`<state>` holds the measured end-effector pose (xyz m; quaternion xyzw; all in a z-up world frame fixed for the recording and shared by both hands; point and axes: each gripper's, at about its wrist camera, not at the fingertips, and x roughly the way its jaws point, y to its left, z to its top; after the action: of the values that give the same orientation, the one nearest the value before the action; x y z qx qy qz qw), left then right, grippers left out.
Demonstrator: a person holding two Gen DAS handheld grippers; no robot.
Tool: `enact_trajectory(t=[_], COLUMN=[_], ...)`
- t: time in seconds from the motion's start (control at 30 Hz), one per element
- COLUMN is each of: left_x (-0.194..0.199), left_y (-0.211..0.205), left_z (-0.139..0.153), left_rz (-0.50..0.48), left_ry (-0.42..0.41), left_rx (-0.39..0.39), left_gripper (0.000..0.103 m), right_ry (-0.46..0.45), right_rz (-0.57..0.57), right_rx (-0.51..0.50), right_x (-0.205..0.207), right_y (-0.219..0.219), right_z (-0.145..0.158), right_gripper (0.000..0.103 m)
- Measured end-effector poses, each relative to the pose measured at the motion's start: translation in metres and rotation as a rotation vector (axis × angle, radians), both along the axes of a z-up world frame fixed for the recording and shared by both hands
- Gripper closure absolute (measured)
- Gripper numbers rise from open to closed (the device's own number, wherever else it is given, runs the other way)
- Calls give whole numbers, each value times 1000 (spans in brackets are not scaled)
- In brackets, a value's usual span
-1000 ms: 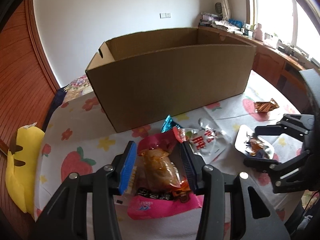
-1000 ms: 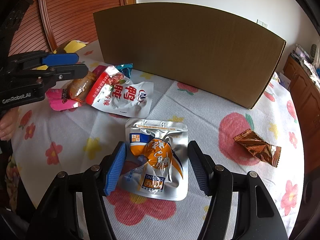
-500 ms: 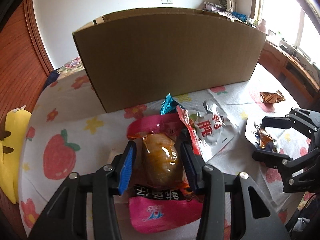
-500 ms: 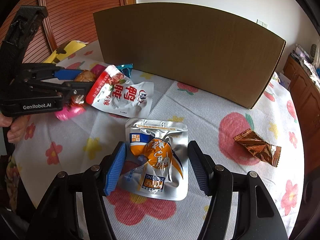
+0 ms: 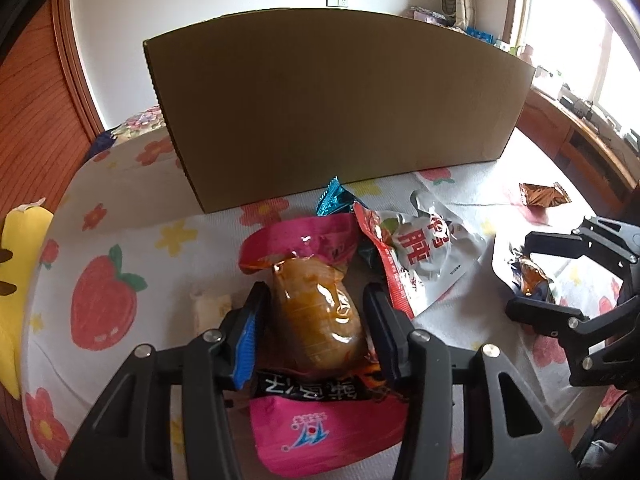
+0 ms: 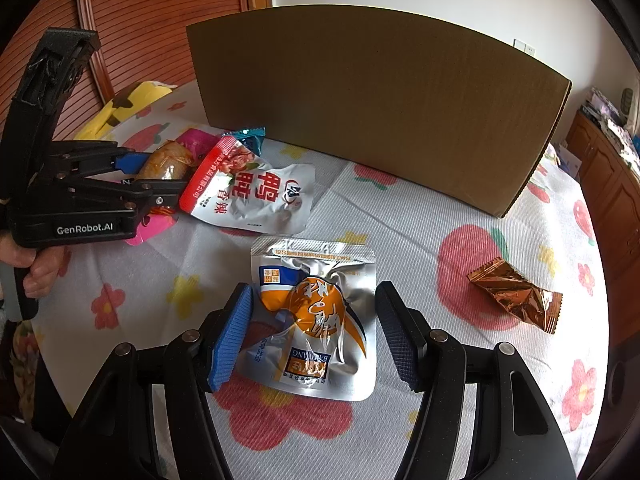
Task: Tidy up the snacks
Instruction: 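Close the left tool on the pink bread bag while the right tool grasps the silver pouch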
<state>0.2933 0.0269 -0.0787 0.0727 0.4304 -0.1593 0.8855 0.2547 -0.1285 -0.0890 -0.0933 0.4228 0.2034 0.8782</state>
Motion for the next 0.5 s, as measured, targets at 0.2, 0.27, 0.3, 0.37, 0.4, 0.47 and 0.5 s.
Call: enact_trajectory(t=[0.2, 0.27, 0.3, 0.37, 0.4, 0.47, 0.5], left_x=[0, 0, 0, -1, -2, -6, -8], left_y=[2, 1, 1, -1, -2, -1, -2], left_z=[0, 0, 1, 1, 1, 2, 2], left_rz=[7, 8, 8, 11, 11, 5, 1], left_ry=[1, 1, 1, 1, -2, -2, -2], left_rx=[-1, -2, -2, -6, -3, -6, -10], left_gripper=[55, 55, 56, 59, 63, 64, 65], right_ry=[0, 0, 0, 0, 0, 0, 0], right_rz=[0, 0, 0, 0, 0, 0, 0], right_rx=[0, 0, 1, 0, 1, 1, 0], right_x=[0, 0, 0, 0, 0, 0, 0], right_y=[0, 0, 0, 0, 0, 0, 0], right_z=[0, 0, 0, 0, 0, 0, 0], right_gripper=[38, 38, 38, 38, 38, 38, 38])
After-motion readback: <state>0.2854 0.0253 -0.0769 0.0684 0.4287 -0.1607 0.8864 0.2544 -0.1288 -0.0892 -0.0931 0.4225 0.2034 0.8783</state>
